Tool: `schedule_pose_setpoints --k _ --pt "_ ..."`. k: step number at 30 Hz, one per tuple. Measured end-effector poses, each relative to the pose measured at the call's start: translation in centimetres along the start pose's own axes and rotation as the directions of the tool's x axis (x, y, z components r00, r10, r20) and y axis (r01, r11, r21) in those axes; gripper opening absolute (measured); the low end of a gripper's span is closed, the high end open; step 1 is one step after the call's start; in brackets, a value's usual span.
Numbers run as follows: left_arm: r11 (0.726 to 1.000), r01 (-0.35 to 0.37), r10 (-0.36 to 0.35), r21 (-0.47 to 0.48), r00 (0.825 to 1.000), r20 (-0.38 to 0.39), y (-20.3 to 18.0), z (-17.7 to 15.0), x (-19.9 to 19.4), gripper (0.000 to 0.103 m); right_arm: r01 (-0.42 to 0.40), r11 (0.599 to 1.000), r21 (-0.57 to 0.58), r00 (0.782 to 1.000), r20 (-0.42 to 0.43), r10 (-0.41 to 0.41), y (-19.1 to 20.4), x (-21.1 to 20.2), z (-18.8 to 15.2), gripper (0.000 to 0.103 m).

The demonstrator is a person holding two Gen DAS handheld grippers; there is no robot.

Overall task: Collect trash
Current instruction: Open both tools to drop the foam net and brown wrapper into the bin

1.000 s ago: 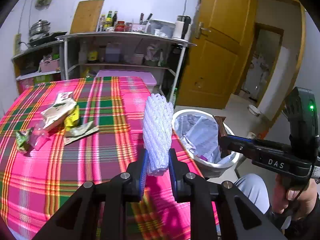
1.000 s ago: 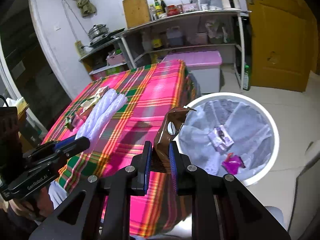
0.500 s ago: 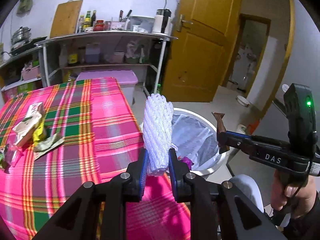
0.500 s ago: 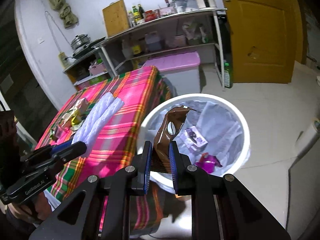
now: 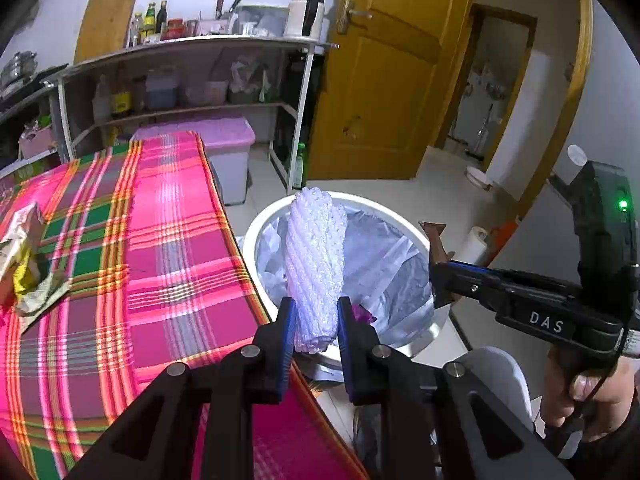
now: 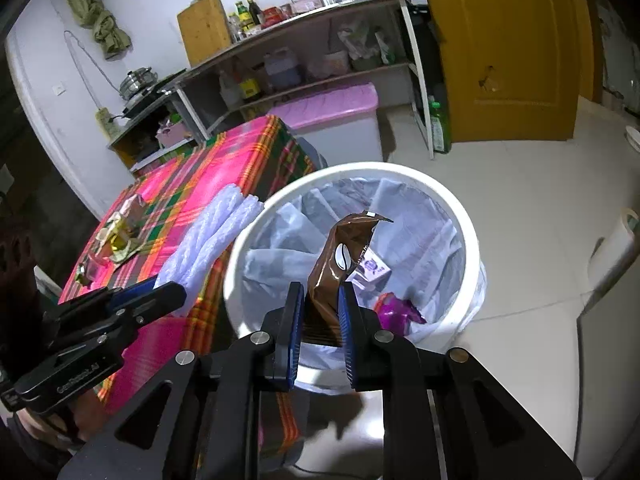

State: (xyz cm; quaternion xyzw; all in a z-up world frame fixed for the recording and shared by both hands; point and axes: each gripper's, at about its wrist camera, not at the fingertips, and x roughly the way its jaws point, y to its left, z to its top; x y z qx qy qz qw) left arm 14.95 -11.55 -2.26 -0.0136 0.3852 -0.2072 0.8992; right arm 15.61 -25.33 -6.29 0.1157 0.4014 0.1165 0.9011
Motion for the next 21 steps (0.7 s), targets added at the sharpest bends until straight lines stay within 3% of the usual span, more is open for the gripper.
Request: schedule_pose_setpoints --k 16,21 --pt "1.0 -0.005 0.005 -0.003 0.994 -0.107 0.0 1.1 5.6 0.023 0.043 0.999 0.026 0.995 -0.087 -0.041 -2.9 4.6 0.5 0.019" --pt "1.0 0.008 -0.01 -0.017 0.994 -0.109 0.2 1.1 5.7 0.031 0.046 0.999 0.028 0.996 -0.077 -0.044 -3.0 4.3 0.4 0.032"
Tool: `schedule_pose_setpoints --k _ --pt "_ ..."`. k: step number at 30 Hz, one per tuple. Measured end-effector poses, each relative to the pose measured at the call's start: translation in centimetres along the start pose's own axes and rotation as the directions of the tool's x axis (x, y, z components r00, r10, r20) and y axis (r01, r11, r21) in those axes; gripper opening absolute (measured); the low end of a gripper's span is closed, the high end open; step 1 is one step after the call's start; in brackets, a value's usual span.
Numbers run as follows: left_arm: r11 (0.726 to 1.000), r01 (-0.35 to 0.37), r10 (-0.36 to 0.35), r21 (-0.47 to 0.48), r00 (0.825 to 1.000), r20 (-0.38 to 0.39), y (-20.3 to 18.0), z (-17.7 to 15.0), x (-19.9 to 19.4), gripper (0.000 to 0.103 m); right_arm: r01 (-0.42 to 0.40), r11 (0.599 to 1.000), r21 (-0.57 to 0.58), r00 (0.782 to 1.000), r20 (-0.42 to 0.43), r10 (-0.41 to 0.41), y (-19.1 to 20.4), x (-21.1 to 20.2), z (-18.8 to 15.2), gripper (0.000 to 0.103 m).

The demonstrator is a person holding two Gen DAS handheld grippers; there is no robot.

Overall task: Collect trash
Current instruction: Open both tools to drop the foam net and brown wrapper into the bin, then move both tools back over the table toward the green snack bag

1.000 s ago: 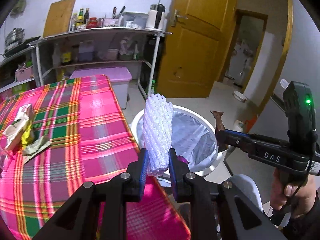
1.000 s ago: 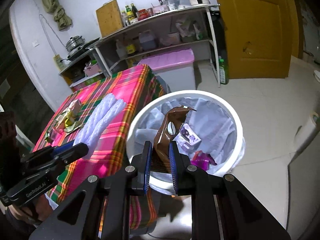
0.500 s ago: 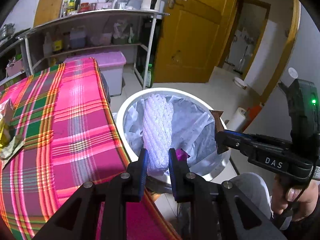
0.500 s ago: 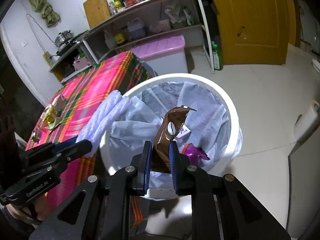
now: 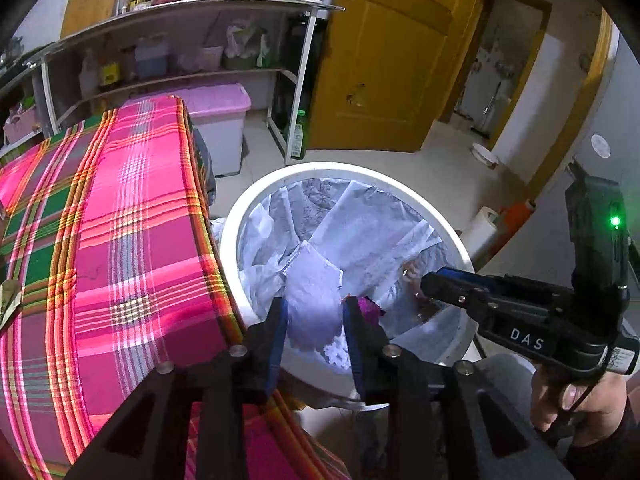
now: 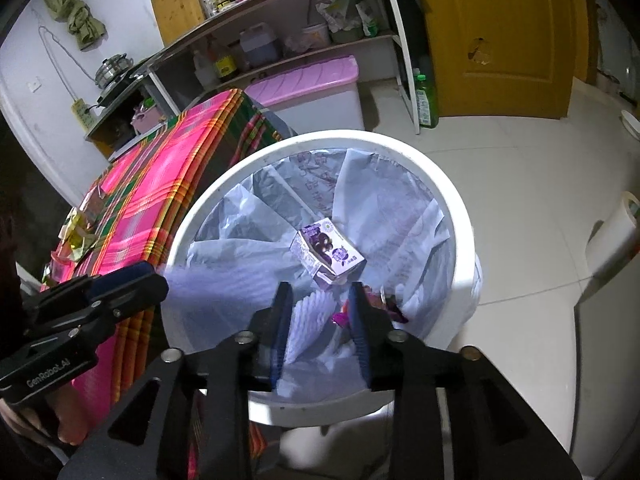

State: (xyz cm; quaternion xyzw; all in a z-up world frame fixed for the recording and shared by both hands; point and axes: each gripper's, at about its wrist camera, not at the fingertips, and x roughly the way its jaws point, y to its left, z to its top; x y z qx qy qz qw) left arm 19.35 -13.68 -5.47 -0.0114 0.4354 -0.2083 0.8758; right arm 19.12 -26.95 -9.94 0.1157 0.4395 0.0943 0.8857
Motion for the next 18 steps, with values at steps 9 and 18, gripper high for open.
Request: schedule_pose_setpoints --k 9,18 --pt "1.0 0.017 -0.017 -0.007 0.999 0.027 0.0 0.1 -1.0 0.032 -0.001 1.0 -0.019 0.999 0.038 0.001 0.7 -1.7 0.1 0.032" --pt "0.999 0.021 -0.018 -0.032 0.996 0.082 0.3 -0.5 -3.8 0.032 -0.015 0.999 -0.052 0.996 0.084 0.02 2.3 -4.4 -0.1 0.032"
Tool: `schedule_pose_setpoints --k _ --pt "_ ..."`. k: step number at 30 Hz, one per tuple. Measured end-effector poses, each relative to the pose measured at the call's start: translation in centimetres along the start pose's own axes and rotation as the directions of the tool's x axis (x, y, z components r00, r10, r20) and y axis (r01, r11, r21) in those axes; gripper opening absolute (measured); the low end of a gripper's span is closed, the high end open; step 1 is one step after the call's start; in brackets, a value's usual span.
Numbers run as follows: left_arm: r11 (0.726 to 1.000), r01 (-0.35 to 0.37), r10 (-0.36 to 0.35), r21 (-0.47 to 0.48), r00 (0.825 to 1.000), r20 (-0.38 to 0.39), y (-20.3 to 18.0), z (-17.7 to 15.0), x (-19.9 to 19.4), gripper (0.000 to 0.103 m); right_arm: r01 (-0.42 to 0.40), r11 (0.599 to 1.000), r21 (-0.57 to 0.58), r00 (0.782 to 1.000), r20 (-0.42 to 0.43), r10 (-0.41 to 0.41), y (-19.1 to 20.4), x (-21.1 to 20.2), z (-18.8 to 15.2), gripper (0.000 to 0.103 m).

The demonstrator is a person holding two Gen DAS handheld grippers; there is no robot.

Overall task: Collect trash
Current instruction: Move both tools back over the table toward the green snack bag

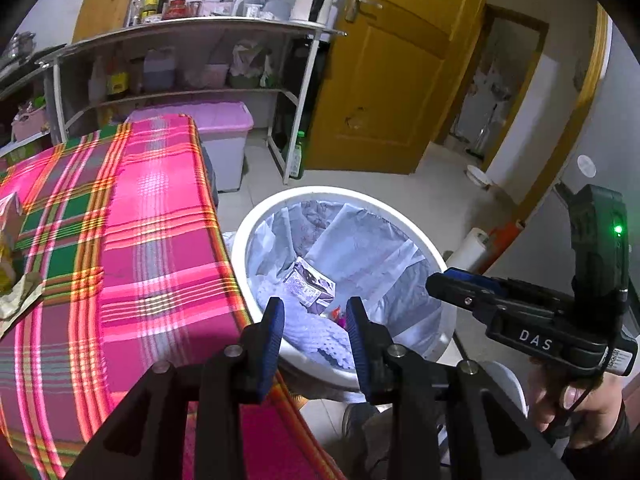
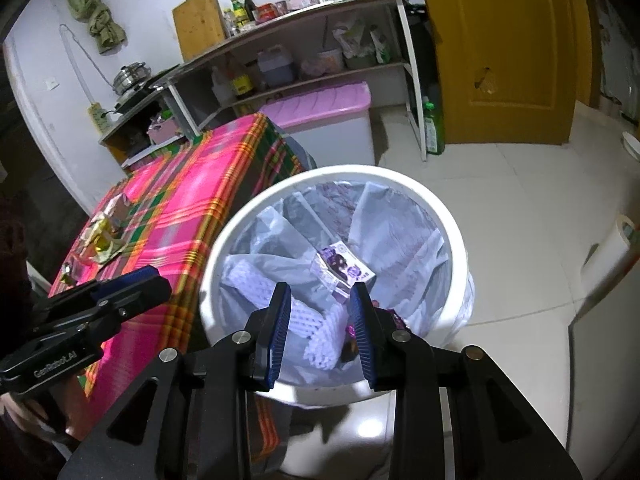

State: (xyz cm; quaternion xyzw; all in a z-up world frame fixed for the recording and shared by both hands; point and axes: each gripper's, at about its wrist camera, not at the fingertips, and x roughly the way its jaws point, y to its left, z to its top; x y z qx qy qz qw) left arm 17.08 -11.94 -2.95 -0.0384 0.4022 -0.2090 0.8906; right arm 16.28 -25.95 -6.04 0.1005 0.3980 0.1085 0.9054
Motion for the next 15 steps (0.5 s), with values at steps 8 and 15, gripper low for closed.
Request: schedule_pose_setpoints --k 8,15 --pt "1.0 -0.017 0.018 -0.019 0.998 0.062 1.1 -1.3 -3.7 0.032 -0.037 0.998 -0.043 0.999 0.032 0.039 2.5 -2.1 -0.1 0.032" --pt "0.998 -0.053 0.057 -0.045 0.993 0.107 2.5 -2.6 -6.8 0.032 -0.095 0.989 -0.109 0.994 0.034 0.099 5.7 -2.7 -0.5 0.032"
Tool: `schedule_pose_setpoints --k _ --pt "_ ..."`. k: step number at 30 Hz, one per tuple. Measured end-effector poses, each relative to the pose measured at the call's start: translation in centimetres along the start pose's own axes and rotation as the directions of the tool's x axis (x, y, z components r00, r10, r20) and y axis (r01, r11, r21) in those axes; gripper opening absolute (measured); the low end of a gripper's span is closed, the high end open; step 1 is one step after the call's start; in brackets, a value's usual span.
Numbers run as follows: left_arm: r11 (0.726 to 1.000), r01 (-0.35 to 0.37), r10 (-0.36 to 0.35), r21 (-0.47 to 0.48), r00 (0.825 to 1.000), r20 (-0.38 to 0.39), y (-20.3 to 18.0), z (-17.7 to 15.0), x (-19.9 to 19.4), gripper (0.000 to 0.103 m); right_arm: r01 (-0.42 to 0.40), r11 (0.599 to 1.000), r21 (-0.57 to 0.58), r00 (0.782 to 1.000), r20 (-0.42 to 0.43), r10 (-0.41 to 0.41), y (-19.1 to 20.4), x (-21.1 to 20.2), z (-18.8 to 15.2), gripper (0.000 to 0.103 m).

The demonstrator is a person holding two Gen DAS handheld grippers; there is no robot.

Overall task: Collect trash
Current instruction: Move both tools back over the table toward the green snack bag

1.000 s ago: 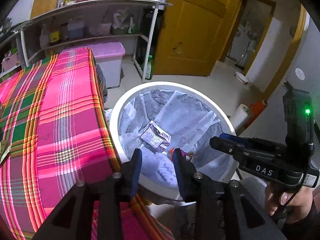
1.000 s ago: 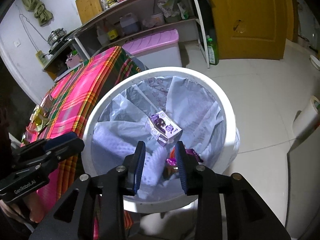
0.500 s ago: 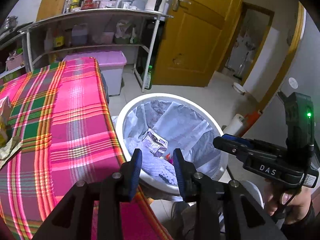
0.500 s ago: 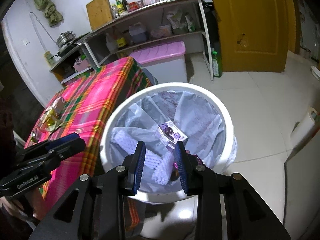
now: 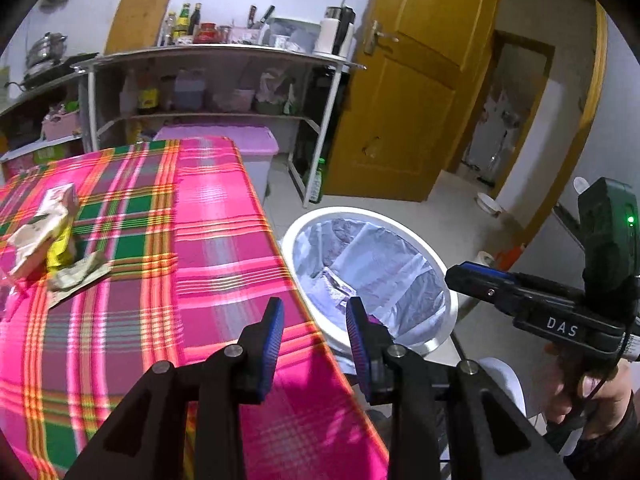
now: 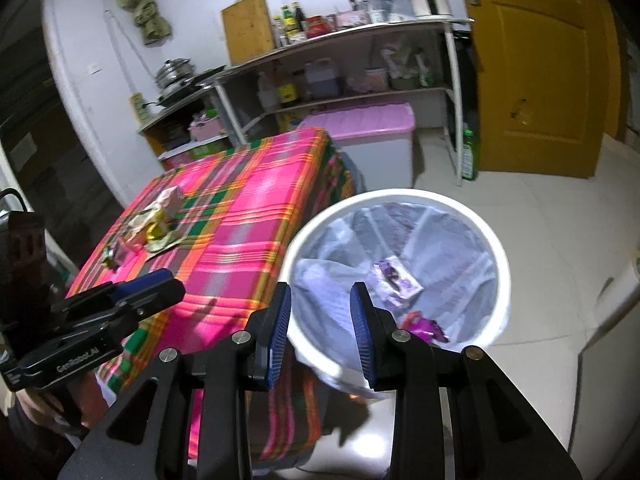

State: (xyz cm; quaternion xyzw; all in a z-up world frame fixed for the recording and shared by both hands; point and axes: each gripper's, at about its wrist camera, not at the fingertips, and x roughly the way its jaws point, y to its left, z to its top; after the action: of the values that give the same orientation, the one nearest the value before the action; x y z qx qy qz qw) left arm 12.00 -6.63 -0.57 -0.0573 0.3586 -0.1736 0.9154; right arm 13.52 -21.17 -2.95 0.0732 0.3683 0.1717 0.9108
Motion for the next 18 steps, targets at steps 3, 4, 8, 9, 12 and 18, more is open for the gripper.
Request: schedule_pose_setpoints --k 3,4,8,9,12,18 --pt "1.0 -0.021 0.021 -0.018 1.0 0.018 1.1 -0.4 -1.4 0.032 -0.04 0.998 -0.037 0.999 -0.013 0.04 1.7 0.5 0.0 0.032" --pt "0.999 -0.029 0.029 -0.024 0.999 0.024 1.4 -0.5 -1.7 0.032 -0.049 0.998 -0.05 0.999 -0.017 0.048 2.2 0.7 0.0 0.032" --pt "0.997 -0.061 0.063 -0.055 0.997 0.042 3.1 -1.1 -3.1 0.032 -0.09 0.992 -0.093 0.996 -0.027 0.088 4.2 1.4 0.2 0.032" --pt "0.996 -0.07 0.073 -0.063 0.996 0.045 3.6 -1.3 -3.5 0.032 -0.097 0.99 -0.101 0.995 -0.028 0.094 4.6 1.6 0.2 0.032" --pt "0.991 -0.1 0.104 -0.086 0.993 0.055 5.2 -1.7 -4.4 0.032 -0.125 0.984 -0.13 0.992 -0.038 0.121 6.2 2.2 0.5 0.032" --pt "0.973 -0.177 0.188 -0.147 0.98 0.067 9.0 -2.3 -6.4 0.032 -0.175 0.971 -0.165 0.984 -0.064 0.166 8.6 3.7 1.1 0.053"
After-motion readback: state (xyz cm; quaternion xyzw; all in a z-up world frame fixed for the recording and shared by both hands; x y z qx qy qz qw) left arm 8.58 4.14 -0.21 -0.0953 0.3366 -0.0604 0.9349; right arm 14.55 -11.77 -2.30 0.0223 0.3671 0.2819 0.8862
